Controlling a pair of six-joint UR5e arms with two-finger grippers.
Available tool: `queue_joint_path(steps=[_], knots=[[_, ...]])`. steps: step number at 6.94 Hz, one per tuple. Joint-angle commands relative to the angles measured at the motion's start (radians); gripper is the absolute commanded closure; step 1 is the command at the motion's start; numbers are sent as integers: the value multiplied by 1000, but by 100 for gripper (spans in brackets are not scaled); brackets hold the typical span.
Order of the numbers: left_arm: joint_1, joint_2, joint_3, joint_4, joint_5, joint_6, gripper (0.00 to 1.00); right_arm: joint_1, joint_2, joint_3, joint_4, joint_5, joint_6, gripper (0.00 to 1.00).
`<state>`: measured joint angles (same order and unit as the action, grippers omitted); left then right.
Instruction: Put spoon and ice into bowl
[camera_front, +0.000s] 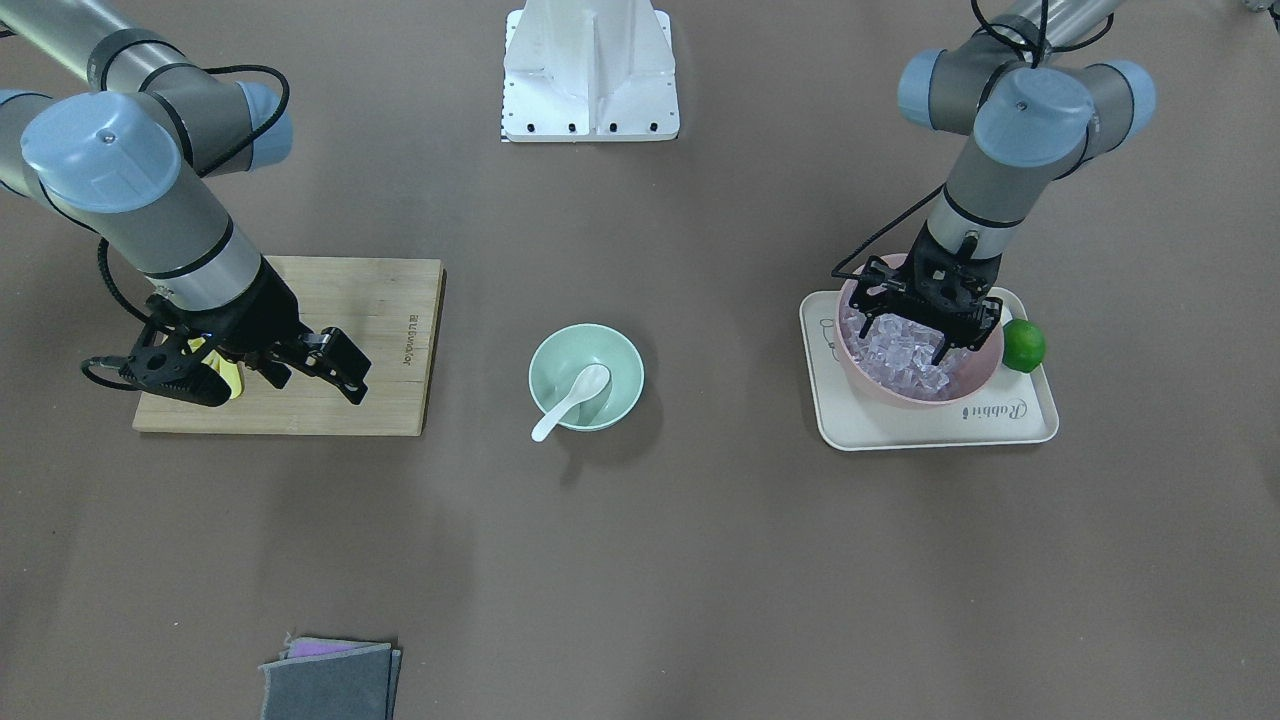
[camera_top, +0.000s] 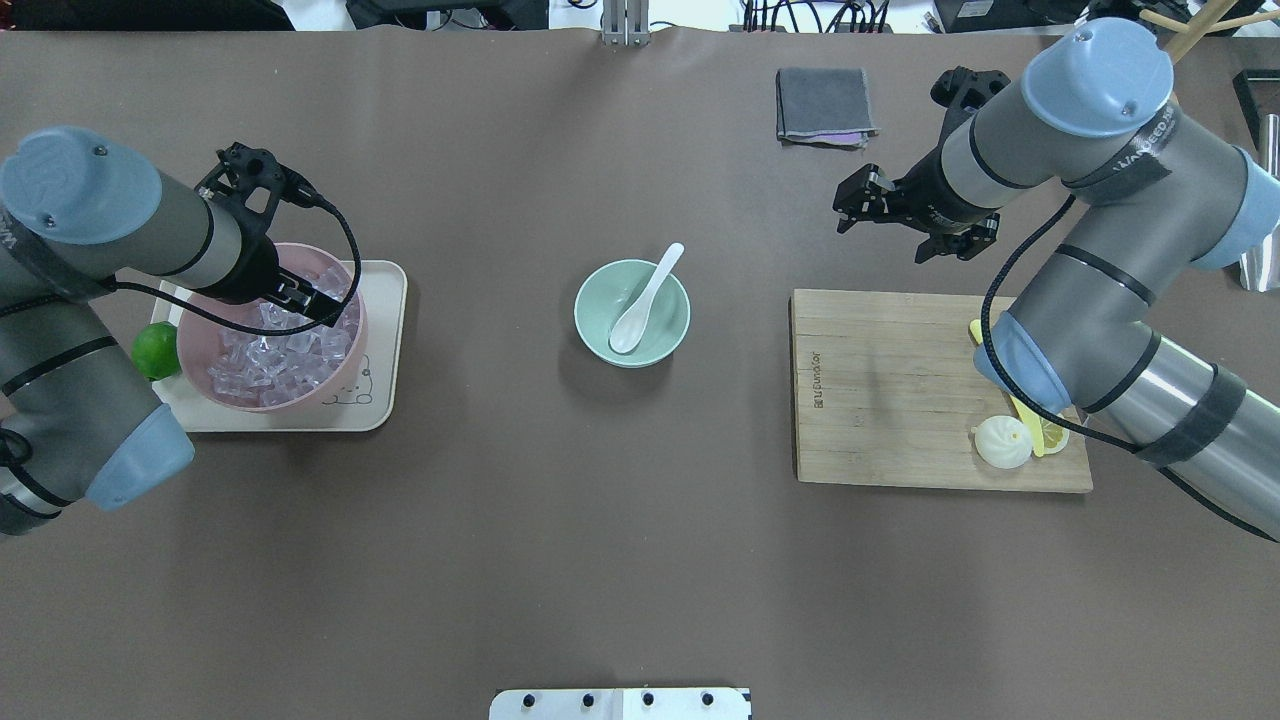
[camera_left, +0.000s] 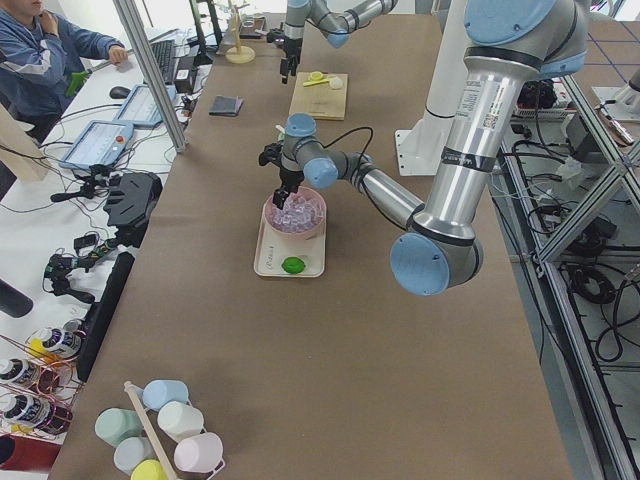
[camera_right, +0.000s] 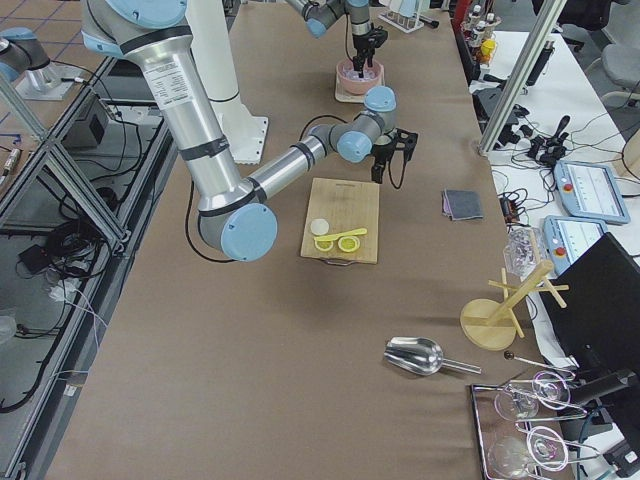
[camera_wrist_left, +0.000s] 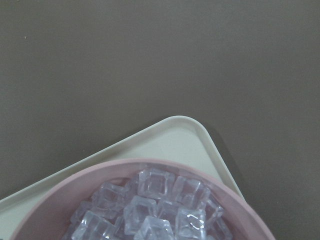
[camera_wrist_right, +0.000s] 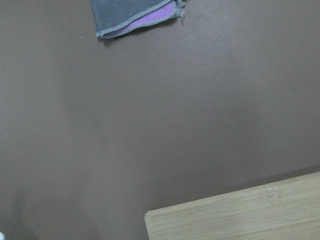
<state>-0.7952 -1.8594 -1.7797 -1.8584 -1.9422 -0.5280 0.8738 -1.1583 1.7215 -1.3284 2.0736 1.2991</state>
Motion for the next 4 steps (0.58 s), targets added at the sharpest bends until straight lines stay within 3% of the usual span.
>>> queue_joint_path(steps=[1,4], knots=[[-1,-4,13,-4,-1,5,10,25,-29,91,-163,0,-129,0],[1,-27,46,-4,-4,-3,10,45,-44,115,-196,2,-155,0]])
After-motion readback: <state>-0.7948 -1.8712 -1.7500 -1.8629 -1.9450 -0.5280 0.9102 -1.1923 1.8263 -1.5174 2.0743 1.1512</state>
